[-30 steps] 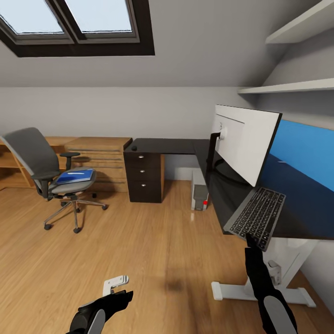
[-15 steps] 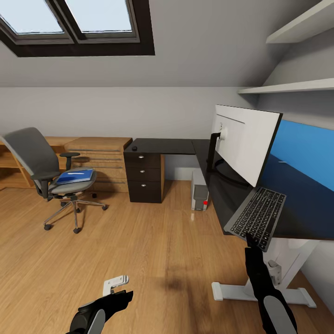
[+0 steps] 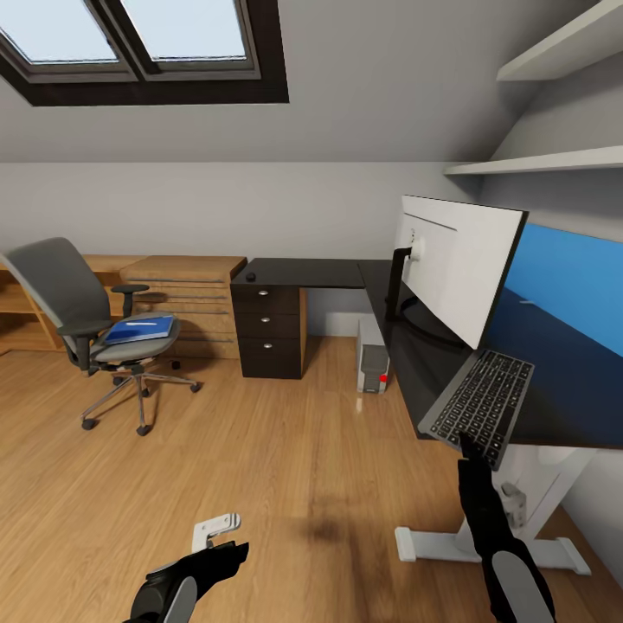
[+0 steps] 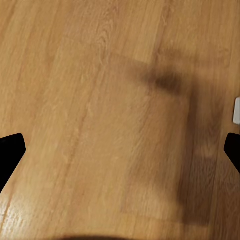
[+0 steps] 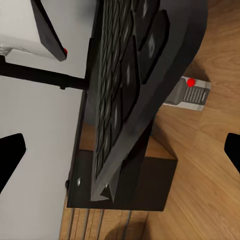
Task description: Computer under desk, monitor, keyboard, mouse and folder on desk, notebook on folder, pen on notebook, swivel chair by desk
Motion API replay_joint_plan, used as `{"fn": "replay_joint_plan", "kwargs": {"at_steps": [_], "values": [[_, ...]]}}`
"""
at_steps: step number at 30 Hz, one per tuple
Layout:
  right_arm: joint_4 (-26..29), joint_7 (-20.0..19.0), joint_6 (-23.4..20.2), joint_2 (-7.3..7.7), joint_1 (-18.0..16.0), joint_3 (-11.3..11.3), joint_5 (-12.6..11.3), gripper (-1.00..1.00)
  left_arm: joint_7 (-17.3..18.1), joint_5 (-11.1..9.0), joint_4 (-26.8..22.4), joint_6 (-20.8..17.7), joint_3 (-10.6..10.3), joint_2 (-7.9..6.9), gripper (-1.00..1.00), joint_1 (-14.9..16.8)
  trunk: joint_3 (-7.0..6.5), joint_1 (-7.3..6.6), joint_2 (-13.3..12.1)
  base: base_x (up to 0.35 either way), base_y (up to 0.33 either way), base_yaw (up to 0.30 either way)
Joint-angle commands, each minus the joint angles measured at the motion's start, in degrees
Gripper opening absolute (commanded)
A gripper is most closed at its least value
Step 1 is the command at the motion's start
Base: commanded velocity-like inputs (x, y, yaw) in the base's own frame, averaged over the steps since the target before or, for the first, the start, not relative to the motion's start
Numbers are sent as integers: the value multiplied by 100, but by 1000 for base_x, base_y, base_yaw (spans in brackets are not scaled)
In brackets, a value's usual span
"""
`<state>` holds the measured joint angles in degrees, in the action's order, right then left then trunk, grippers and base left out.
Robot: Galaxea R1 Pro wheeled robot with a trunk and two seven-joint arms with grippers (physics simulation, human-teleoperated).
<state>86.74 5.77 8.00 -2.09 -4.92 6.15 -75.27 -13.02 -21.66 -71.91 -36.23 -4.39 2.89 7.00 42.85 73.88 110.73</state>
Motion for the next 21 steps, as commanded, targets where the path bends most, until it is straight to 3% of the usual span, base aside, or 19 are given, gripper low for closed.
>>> {"fn": "replay_joint_plan", "kwargs": {"at_steps": [1, 15, 21], "values": [[10, 7, 22, -2, -4, 0, -51, 100, -52, -59, -7, -17, -7, 3, 100, 3, 6, 0, 3, 106, 0, 0], [27, -14, 35, 5, -2, 49, -42, 100, -52, -62, 10, -16, -9, 10, 100, 3, 6, 0, 3, 33, 0, 0], [20, -6, 39, 144, -5, 69, -40, 100, -47, -58, 36, -16, -13, 10, 100, 3, 6, 0, 3, 0, 0, 0]]}}
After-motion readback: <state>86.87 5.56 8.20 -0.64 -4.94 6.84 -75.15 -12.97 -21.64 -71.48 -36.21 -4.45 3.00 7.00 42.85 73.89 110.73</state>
